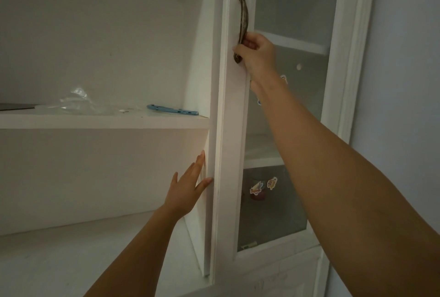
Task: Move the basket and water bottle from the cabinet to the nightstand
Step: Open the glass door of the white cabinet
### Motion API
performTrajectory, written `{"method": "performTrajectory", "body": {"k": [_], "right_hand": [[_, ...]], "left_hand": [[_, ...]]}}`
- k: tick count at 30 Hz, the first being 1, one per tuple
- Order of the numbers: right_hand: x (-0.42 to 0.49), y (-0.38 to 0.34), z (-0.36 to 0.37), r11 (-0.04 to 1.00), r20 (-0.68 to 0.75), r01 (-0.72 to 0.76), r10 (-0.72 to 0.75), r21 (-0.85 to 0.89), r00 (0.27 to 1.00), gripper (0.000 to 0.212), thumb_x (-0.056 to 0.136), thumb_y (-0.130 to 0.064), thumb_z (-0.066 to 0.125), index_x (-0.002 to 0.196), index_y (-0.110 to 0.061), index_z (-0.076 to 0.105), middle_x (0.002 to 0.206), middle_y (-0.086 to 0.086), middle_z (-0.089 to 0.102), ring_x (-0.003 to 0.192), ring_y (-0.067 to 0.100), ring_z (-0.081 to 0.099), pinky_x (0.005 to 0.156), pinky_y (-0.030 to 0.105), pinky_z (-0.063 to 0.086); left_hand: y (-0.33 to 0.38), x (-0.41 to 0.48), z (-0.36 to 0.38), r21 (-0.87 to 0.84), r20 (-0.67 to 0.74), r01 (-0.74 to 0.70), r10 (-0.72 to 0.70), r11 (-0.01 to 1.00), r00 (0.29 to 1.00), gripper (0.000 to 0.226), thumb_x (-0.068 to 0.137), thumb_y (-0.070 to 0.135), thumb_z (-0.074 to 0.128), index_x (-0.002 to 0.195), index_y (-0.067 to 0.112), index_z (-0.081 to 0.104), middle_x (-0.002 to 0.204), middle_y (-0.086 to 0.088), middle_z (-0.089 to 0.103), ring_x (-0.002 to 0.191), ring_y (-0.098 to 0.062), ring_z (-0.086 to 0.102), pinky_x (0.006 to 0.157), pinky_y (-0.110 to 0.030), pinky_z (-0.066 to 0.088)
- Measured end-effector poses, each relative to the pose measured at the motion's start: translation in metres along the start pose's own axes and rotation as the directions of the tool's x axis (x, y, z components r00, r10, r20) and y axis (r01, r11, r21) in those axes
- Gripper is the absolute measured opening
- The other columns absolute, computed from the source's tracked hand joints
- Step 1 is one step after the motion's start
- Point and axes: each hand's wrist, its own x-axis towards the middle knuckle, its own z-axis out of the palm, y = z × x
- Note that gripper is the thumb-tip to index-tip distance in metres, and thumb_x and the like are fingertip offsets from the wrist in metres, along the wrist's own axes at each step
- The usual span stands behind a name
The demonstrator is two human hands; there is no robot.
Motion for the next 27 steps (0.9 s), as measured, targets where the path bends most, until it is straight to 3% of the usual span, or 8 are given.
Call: {"method": "performTrajectory", "body": {"k": [7,10,14,19,21,24,27], "right_hand": [[0.006,-0.003,0.004,0.996,-0.066,-0.01,0.005,-0.089,0.998,0.015,0.086,-0.004,0.058,0.1,-0.001,0.062,0.074,-0.003,0.056,0.07,0.009,0.053,0.068,0.024,0.049],[0.007,-0.002,0.006,0.995,-0.07,-0.01,0.003,-0.101,0.998,0.016,0.087,-0.006,0.057,0.101,-0.001,0.06,0.074,-0.003,0.055,0.069,0.008,0.052,0.074,0.03,0.05],[0.008,-0.001,0.007,0.995,-0.066,-0.015,0.008,-0.099,0.998,0.019,0.089,-0.007,0.054,0.106,0.001,0.058,0.073,-0.004,0.053,0.065,0.006,0.049,0.063,0.021,0.046],[0.009,-0.001,0.009,0.995,-0.066,-0.01,0.003,-0.102,0.998,0.019,0.09,-0.006,0.052,0.106,0.003,0.056,0.071,-0.004,0.051,0.062,0.005,0.047,0.054,0.014,0.043],[0.005,-0.002,0.005,0.993,-0.076,0.018,-0.027,-0.113,0.997,0.02,0.09,-0.006,0.052,0.106,0.004,0.057,0.075,-0.002,0.053,0.063,0.005,0.048,0.054,0.01,0.042],[-0.007,-0.013,-0.016,0.993,-0.087,0.091,-0.097,-0.075,0.991,0.014,0.09,-0.009,0.052,0.102,-0.002,0.058,0.08,0.0,0.056,0.067,0.006,0.051,0.057,0.012,0.044],[-0.016,-0.03,-0.036,0.989,-0.051,0.137,-0.139,-0.051,0.989,0.013,0.091,-0.01,0.052,0.101,-0.006,0.058,0.082,-0.001,0.056,0.071,0.007,0.053,0.056,0.009,0.045]], "left_hand": [[-0.001,0.0,-0.001,0.021,-0.005,-0.02,0.02,1.0,1.0,0.068,0.088,0.055,0.024,0.142,0.033,-0.012,0.156,0.006,0.005,0.143,-0.014,0.009,0.116,-0.05,-0.001],[-0.005,0.001,0.0,0.026,-0.01,-0.025,0.025,0.999,1.0,0.073,0.08,0.067,0.014,0.14,0.037,-0.015,0.156,0.007,0.005,0.143,-0.014,0.008,0.115,-0.05,-0.004],[-0.012,0.004,0.002,0.015,-0.013,-0.032,0.032,0.999,0.999,0.09,0.057,0.088,-0.005,0.134,0.044,-0.019,0.156,0.008,0.006,0.142,-0.014,0.011,0.114,-0.051,-0.008],[-0.014,0.006,0.003,-0.043,0.004,-0.024,0.024,0.999,1.0,0.094,0.053,0.092,-0.004,0.134,0.045,-0.018,0.156,0.008,0.007,0.142,-0.015,0.014,0.113,-0.05,-0.011],[-0.014,0.005,0.003,-0.049,-0.001,-0.026,0.026,0.998,1.0,0.088,0.061,0.089,0.002,0.135,0.045,-0.016,0.155,0.008,0.008,0.142,-0.015,0.014,0.113,-0.05,-0.011],[-0.007,0.004,0.003,-0.051,-0.003,-0.001,0.0,0.999,1.0,0.069,0.085,0.063,0.024,0.14,0.04,-0.012,0.155,0.004,0.012,0.141,-0.018,0.018,0.114,-0.051,-0.008],[0.0,0.002,0.004,-0.084,-0.014,0.022,-0.023,0.996,1.0,0.065,0.093,0.047,0.031,0.142,0.037,-0.011,0.156,0.001,0.011,0.141,-0.024,0.018,0.114,-0.054,-0.005]]}}
